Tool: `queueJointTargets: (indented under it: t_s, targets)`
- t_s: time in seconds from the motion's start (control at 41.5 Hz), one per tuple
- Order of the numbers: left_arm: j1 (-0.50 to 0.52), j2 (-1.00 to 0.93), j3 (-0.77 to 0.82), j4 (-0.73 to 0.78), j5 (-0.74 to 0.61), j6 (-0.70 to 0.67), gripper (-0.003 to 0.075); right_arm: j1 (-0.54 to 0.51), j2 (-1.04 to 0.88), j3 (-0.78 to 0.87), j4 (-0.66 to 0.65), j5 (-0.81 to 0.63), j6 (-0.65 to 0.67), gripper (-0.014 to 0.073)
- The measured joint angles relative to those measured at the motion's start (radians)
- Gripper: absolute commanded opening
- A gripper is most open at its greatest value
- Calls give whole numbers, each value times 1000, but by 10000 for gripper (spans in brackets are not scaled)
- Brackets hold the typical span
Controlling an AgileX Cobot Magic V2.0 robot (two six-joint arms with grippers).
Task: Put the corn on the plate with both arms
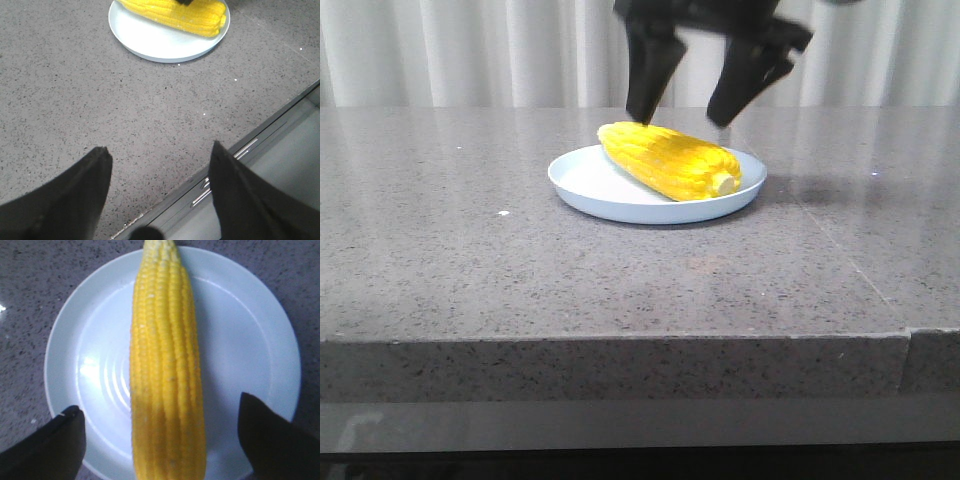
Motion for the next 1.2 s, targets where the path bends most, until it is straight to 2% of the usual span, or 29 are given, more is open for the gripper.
queueJointTargets:
  t_s: [0.217, 0.843, 1.108, 1.204]
  targets:
    - [0, 0, 0, 0, 0, 0, 421, 0, -211, 67, -33, 73, -10, 646]
    - [0, 0, 0, 0, -2, 0, 421, 0, -919, 577, -87, 74, 7, 646]
    - [0, 0, 0, 0, -3, 0, 421, 0, -1170, 719, -89, 75, 9, 646]
    - [0, 0, 0, 0, -4, 0, 412, 0, -1228, 740, -97, 73, 9, 605]
